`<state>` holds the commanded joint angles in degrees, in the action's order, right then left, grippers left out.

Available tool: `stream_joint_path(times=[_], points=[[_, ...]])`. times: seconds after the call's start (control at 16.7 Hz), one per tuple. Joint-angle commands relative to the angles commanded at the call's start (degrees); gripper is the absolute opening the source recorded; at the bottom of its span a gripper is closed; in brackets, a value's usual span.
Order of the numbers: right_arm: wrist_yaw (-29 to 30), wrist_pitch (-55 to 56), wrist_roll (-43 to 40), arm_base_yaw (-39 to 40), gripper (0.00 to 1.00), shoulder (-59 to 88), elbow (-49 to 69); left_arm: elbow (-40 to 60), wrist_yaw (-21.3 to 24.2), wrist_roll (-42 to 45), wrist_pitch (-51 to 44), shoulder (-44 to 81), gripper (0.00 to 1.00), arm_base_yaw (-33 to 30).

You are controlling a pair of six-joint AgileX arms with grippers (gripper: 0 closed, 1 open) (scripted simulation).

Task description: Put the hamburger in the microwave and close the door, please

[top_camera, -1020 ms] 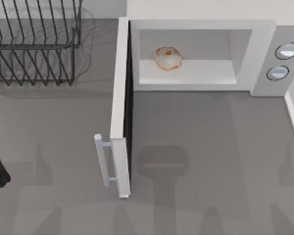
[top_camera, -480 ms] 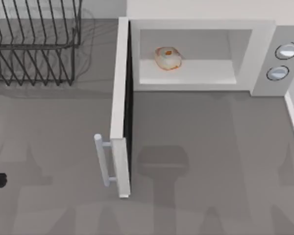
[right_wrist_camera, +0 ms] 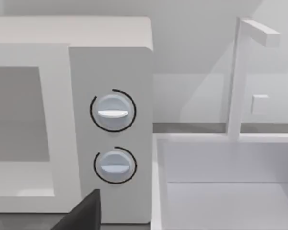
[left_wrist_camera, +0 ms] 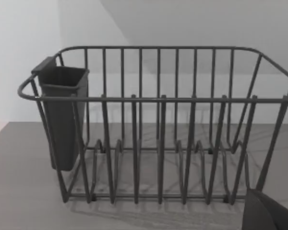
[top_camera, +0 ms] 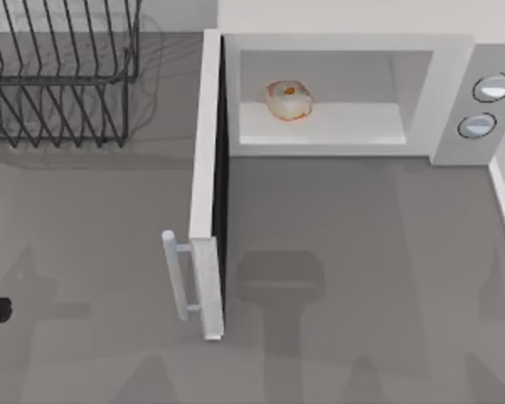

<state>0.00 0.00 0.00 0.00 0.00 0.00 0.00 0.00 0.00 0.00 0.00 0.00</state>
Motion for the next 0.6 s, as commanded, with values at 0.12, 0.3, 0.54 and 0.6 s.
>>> stream_joint_path(times=[0.12,0.3,0.54,0.6], points=[[0.00,0.00,0.00,0.00,1.00,0.00,0.00,0.00,0.00,0.00,0.00,0.00,0.00,0.00],[0.00,0.00,0.00,0.00,1.00,0.00,0.00,0.00,0.00,0.00,0.00,0.00,0.00,0.00],[0.00,0.00,0.00,0.00,1.00,0.00,0.00,0.57,-1.97,0.06,2.28,2.35,0.00,-1.98],[0.00,0.00,0.00,0.00,1.00,0.00,0.00,0.84,-3.07,0.08,3.95,4.32,0.00,-3.08]])
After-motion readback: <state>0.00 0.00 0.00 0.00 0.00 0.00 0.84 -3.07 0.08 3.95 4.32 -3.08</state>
